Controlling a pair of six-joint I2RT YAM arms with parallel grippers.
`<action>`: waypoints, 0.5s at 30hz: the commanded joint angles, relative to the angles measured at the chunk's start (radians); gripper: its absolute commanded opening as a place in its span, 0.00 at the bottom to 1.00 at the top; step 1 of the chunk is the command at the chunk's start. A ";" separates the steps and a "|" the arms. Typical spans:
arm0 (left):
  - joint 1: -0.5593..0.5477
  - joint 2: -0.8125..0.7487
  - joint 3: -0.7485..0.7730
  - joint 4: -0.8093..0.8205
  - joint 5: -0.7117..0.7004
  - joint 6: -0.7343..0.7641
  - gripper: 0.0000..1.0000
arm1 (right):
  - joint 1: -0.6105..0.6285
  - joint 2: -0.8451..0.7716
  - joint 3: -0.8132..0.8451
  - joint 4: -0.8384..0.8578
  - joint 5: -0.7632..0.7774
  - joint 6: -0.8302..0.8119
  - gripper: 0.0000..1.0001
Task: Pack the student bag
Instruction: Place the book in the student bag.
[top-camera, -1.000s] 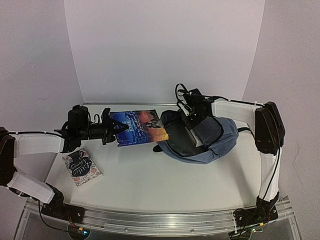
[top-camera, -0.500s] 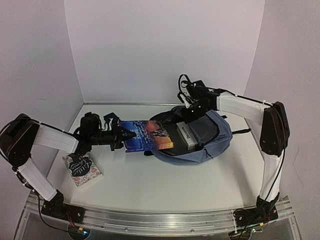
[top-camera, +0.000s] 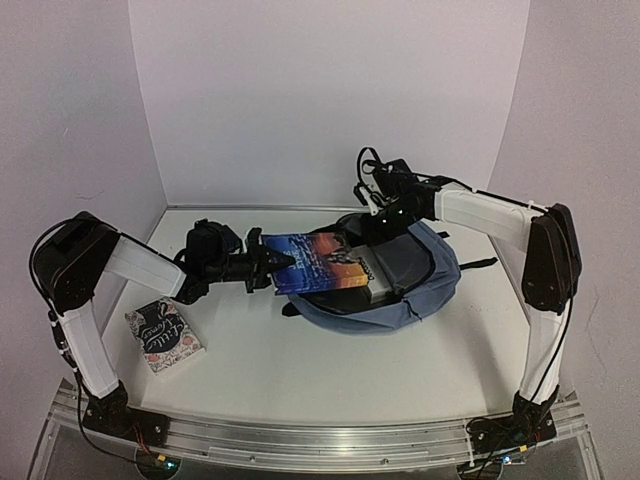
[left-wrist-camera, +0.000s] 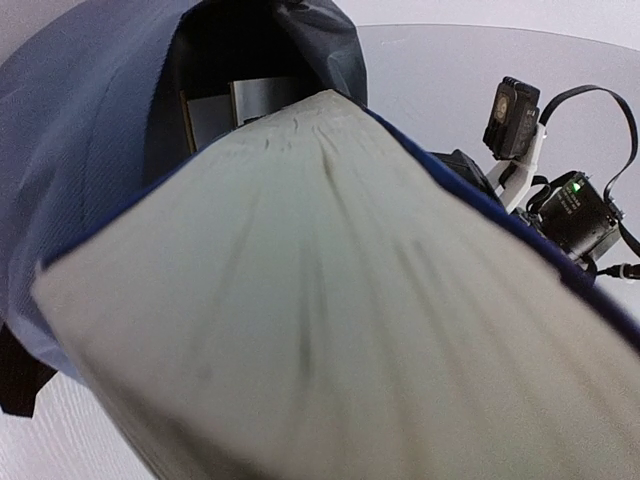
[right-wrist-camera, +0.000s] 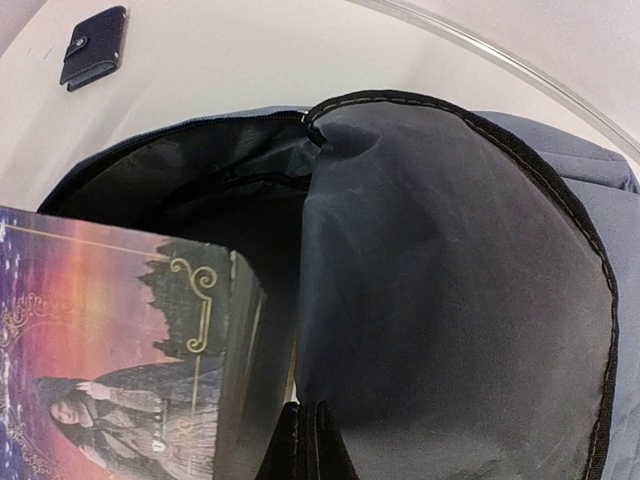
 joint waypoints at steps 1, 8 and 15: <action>-0.019 0.038 0.148 0.260 0.033 -0.034 0.00 | 0.010 -0.072 0.062 0.021 -0.023 0.016 0.00; -0.045 0.173 0.250 0.289 0.015 -0.069 0.00 | 0.011 -0.077 0.071 0.022 -0.029 0.020 0.00; -0.070 0.277 0.259 0.332 -0.025 -0.111 0.00 | 0.012 -0.083 0.083 0.021 -0.034 0.026 0.00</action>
